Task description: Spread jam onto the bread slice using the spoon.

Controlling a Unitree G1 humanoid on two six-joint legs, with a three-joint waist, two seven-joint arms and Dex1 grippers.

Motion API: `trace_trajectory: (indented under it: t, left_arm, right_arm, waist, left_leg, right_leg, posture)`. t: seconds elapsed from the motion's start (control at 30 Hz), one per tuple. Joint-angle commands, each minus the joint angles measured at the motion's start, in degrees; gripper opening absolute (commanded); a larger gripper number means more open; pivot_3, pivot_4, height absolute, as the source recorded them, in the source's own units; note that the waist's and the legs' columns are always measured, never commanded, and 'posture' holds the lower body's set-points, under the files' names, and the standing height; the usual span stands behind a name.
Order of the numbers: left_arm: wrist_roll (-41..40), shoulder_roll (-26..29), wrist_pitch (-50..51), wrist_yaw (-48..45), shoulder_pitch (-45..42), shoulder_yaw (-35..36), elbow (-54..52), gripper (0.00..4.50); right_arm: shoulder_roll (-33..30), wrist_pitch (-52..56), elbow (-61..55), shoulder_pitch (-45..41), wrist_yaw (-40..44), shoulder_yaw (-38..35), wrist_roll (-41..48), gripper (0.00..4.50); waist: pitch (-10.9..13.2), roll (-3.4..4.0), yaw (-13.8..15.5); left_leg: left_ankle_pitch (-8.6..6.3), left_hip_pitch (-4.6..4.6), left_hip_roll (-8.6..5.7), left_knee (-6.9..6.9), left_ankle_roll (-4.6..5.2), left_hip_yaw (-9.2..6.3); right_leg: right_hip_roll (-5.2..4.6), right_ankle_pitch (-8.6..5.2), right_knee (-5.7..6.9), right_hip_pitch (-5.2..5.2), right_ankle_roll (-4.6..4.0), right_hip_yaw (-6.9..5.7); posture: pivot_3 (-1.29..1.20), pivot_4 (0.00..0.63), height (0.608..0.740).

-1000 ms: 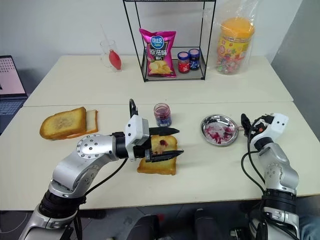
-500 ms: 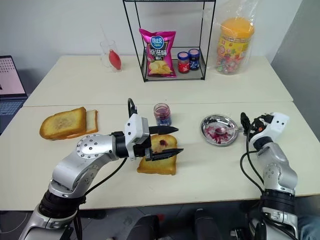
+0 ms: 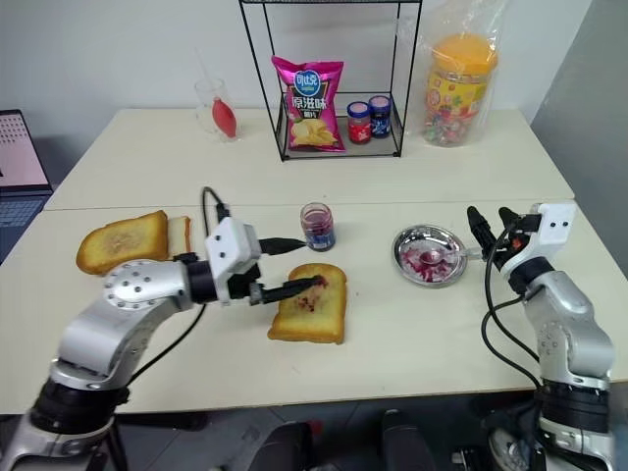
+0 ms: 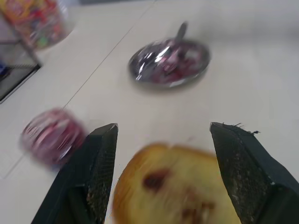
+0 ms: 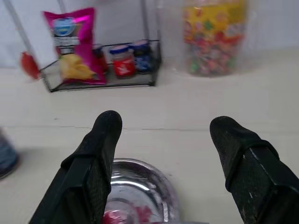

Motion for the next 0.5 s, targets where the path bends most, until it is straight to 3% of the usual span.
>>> trace_trajectory:
  t: [0.03, 0.2, 0.3, 0.5]
  left_arm:
    - [2.2, 4.5, -3.07, -1.03, 4.43, 6.77, 0.58, 3.28]
    - [3.2, 8.9, -6.34, -4.18, 13.71, 14.16, 2.83, 3.28]
    - [0.41, 8.3, -5.86, -5.04, 18.04, 19.15, 2.32, 3.28]
    - [-0.86, 8.22, -6.5, -7.39, 20.83, 20.24, 1.79, 3.28]
  right_arm:
    - [-5.14, 2.15, -6.81, 3.28, 7.62, 0.03, 2.66, 3.38]
    - [-14.2, 4.36, -11.83, 10.37, 18.84, -0.89, 5.02, 3.38]
    - [-20.57, 5.53, -12.88, 16.66, 26.03, -3.67, 5.68, 3.38]
    - [-22.5, 4.44, -12.43, 18.55, 28.5, -4.11, 4.5, 3.38]
  waist:
    - [0.0, -0.01, 0.13]
    - [0.01, -0.02, 0.29]
    - [0.01, -0.03, 0.53]
    - [0.01, -0.16, 0.66]
  left_leg:
    - [0.0, -0.01, 0.0, 0.02, 0.0, -0.01]
    - [0.0, 0.0, -0.06, 0.06, 0.0, 0.05]
    - [0.0, -0.01, -0.05, 0.06, 0.0, 0.04]
    - [0.0, 0.29, -0.06, 0.13, -0.01, 0.07]
  right_leg:
    - [-0.01, 0.0, 0.0, 0.0, 0.0, -0.01]
    - [-0.12, -0.01, -0.05, 0.04, -0.02, -0.01]
    - [-0.13, -0.03, -0.05, 0.03, -0.04, -0.05]
    - [-0.18, -0.21, -0.08, 0.36, -0.33, -0.04]
  posture:
    - [0.0, 0.15, 0.74]
    - [0.0, 0.15, 0.74]
    - [0.0, 0.15, 0.74]
    - [0.0, 0.15, 0.74]
